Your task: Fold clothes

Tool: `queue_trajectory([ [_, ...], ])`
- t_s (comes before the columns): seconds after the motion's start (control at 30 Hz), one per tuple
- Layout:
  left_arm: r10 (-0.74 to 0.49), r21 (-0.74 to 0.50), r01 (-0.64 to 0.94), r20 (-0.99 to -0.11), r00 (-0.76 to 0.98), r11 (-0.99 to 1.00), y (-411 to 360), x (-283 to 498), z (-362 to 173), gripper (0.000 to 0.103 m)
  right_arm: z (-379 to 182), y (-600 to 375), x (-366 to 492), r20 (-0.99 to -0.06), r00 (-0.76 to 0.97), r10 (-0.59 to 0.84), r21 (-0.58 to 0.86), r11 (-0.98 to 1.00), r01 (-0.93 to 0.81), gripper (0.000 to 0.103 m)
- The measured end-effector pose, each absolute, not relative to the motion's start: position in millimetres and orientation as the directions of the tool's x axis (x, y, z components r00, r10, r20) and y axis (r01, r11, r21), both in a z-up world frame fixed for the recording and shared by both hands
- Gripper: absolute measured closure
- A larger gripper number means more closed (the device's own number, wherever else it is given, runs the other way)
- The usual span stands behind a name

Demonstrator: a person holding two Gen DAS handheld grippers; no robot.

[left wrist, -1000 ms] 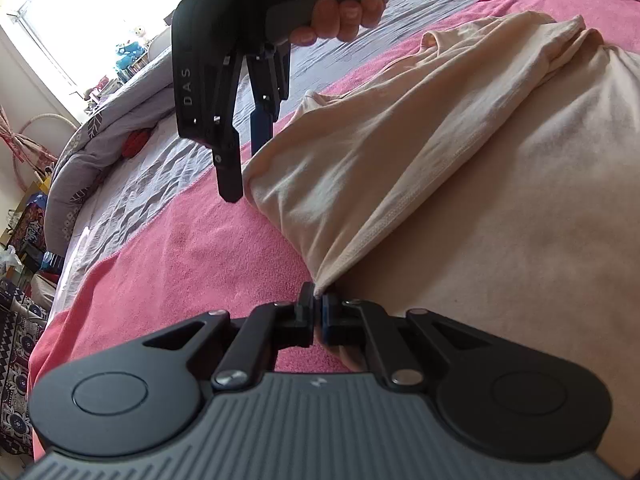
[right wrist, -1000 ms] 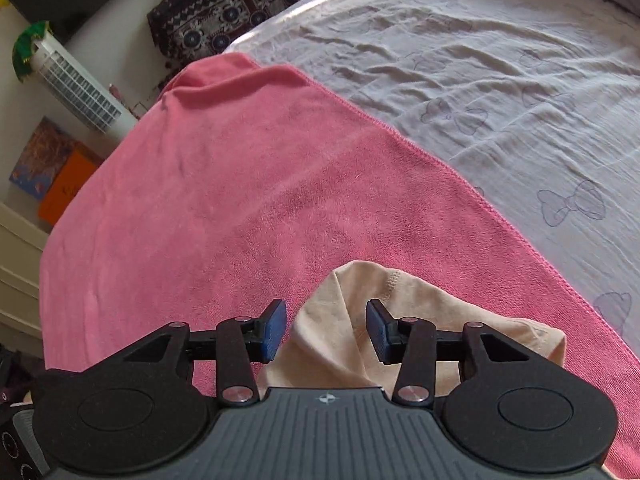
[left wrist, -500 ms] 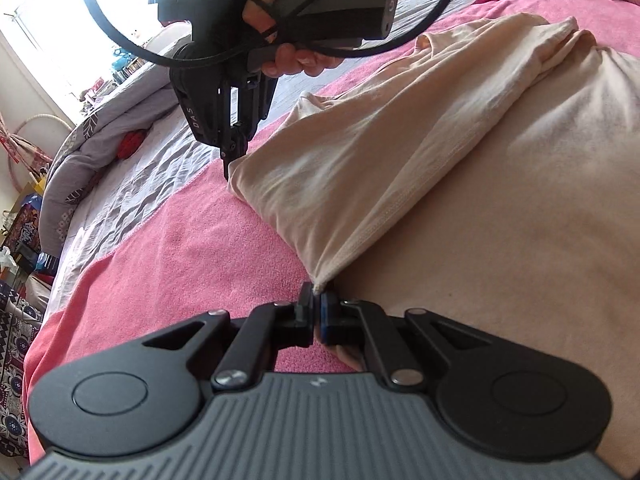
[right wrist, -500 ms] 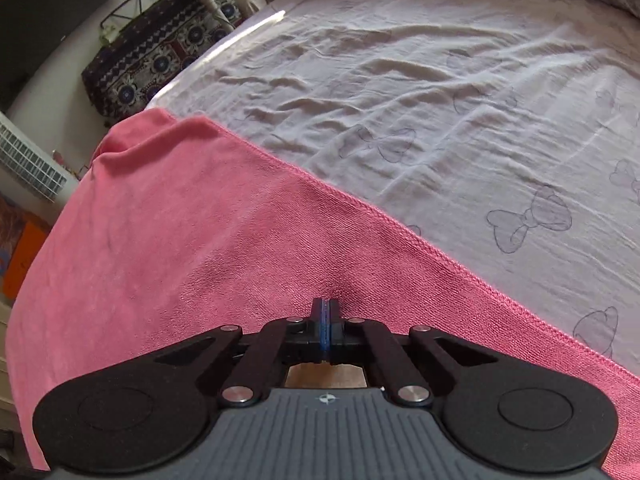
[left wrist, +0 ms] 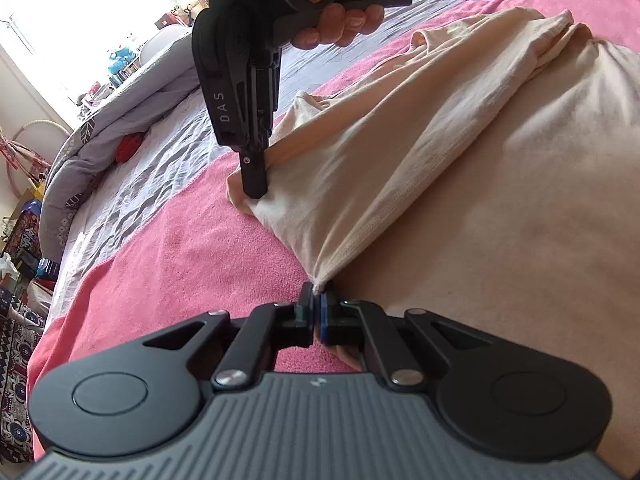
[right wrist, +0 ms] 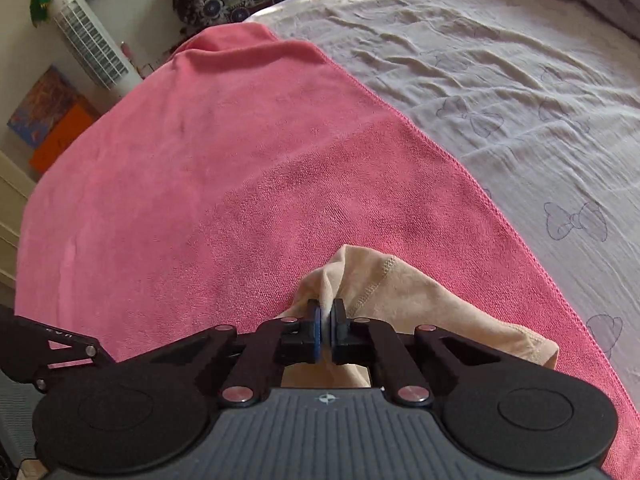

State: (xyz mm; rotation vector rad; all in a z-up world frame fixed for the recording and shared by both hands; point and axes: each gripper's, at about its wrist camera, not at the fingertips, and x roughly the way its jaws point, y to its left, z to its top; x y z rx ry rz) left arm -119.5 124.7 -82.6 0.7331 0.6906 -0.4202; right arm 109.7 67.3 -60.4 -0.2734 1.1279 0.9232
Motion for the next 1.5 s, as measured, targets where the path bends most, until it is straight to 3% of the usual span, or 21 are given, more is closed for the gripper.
queue_trajectory([
  [0.37,-0.104,0.476,0.553,-0.687,0.72,0.684,123,-126,-85,0.103,-76,47,136,-0.826,0.222,0.518,0.309,0.745,-0.591,0.101],
  [0.5,-0.101,0.478,0.546,-0.682,0.724,0.688,123,-127,-85,0.103,-63,25,155,-0.773,0.361,0.522,0.337,0.819,-0.464,0.1],
  [0.57,-0.099,0.479,0.544,-0.681,0.726,0.689,122,-128,-85,0.103,-56,17,161,-0.747,0.326,0.58,0.403,0.784,-0.471,0.098],
  [0.77,-0.109,0.47,0.544,-0.679,0.726,0.695,124,-128,-84,0.103,-40,39,101,-0.771,-0.028,0.636,0.41,0.463,-0.786,0.094],
  [0.87,-0.11,0.474,0.543,-0.675,0.729,0.693,124,-129,-85,0.103,-60,51,87,-0.84,0.048,0.541,0.264,0.484,-0.834,0.097],
  [0.9,-0.109,0.475,0.542,-0.674,0.731,0.693,124,-129,-85,0.103,-64,49,93,-0.836,0.076,0.544,0.266,0.521,-0.811,0.103],
  [1.0,-0.105,0.479,0.537,-0.671,0.734,0.695,123,-129,-85,0.103,-69,37,116,-0.804,0.148,0.576,0.335,0.644,-0.688,0.102],
  [1.03,-0.104,0.48,0.537,-0.671,0.734,0.694,122,-130,-85,0.103,-66,32,120,-0.804,0.195,0.562,0.319,0.684,-0.656,0.101],
  [1.07,-0.104,0.479,0.538,-0.672,0.733,0.694,122,-130,-84,0.103,-62,26,124,-0.803,0.238,0.546,0.303,0.72,-0.625,0.092],
  [1.17,-0.115,0.469,0.553,-0.683,0.722,0.688,126,-131,-79,0.103,-49,10,129,-0.784,0.311,0.537,0.305,0.77,-0.561,0.087],
  [1.23,-0.122,0.455,0.561,-0.692,0.712,0.692,133,-135,-71,0.095,-35,3,115,-0.751,0.257,0.609,0.359,0.703,-0.614,0.071],
  [1.27,-0.114,0.452,0.557,-0.697,0.708,0.696,138,-137,-66,0.094,-31,4,102,-0.752,0.231,0.617,0.336,0.661,-0.671,0.056],
  [1.3,-0.098,0.455,0.55,-0.702,0.705,0.701,143,-138,-61,0.094,-26,6,88,-0.758,0.206,0.619,0.305,0.616,-0.726,0.048],
  [1.4,-0.063,0.446,0.515,-0.708,0.703,0.732,161,-137,-39,0.095,-29,13,52,-0.801,0.149,0.579,0.208,0.504,-0.838,0.049],
  [1.5,-0.145,0.324,0.506,-0.713,0.686,0.8,174,-112,-9,0.096,-40,9,32,-0.823,0.106,0.558,0.185,0.439,-0.879,0.054],
])
